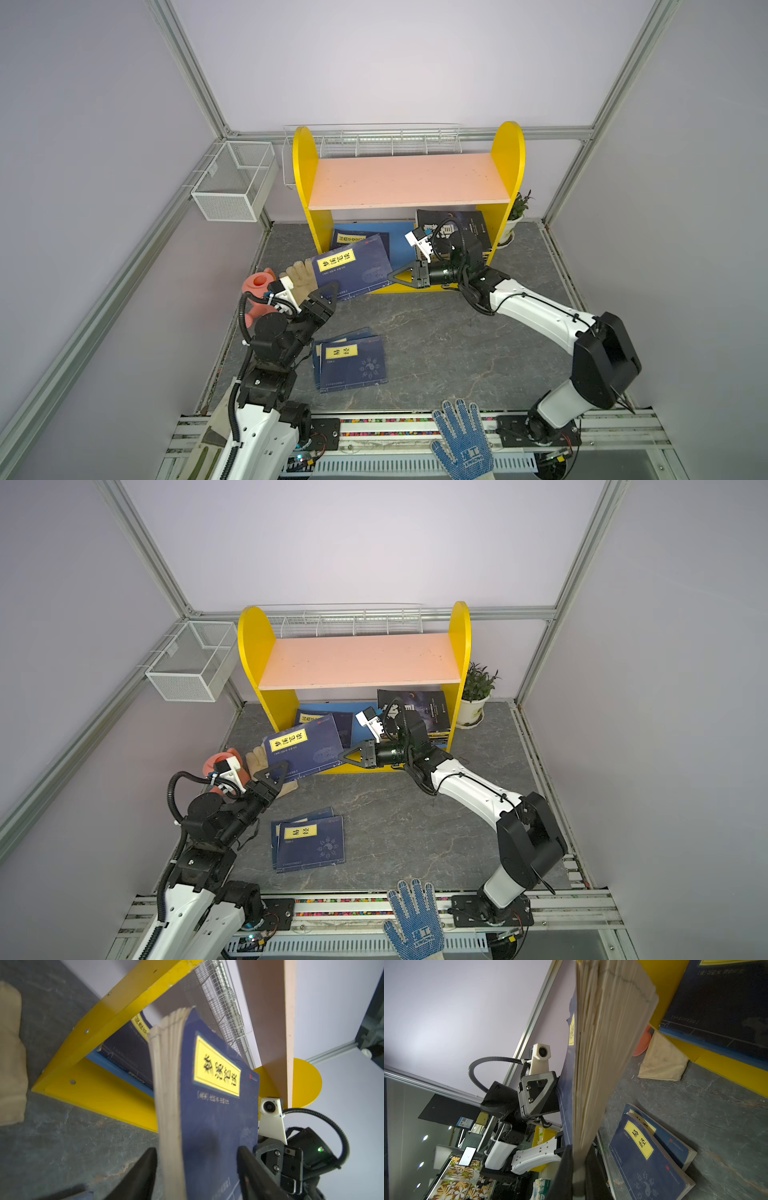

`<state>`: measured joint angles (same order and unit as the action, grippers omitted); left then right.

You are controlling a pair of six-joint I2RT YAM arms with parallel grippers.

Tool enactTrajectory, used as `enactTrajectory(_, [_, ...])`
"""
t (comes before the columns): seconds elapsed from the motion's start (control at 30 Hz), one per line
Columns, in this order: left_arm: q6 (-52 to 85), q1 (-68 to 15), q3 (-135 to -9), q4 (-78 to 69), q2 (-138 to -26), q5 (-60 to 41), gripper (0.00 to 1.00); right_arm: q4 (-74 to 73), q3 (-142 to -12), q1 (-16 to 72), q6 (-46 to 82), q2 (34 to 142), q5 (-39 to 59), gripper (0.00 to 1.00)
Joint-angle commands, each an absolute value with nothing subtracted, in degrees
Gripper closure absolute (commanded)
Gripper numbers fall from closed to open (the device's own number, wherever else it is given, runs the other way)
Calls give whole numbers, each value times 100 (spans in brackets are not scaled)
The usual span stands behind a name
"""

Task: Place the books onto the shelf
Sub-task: 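Carry the dark blue book with the right gripper onto the blue shelf, then set the dark blue book on the shelf beside the first with the right gripper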

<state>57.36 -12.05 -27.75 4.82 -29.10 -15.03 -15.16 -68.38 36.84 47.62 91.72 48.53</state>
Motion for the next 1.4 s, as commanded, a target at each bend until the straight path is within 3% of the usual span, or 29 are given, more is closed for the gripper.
enactTrajectory(0.0, [5766,-1228,-2733,1256,-2759,-849,21,-2119,-6808,3536,4974,8895,4282,93])
enactTrajectory(0.23, [6162,-1227,-2896,3654,-2505,813,18,-1359,-7030,3302,4610,8951,3195,94])
enactTrajectory(0.4, [6416,-1230,-2806,4451,-2681,945,18,-706,-7651,3331,4265,9391,2629,93])
enactTrajectory(0.93, [6465,-1230,-2733,4410,-2575,1023,18,133,-9252,3742,4249,11022,2072,93])
enactTrajectory(1.37, [6460,-1229,-2742,4430,-2580,1023,18,939,-9746,3796,4266,11495,2365,93])
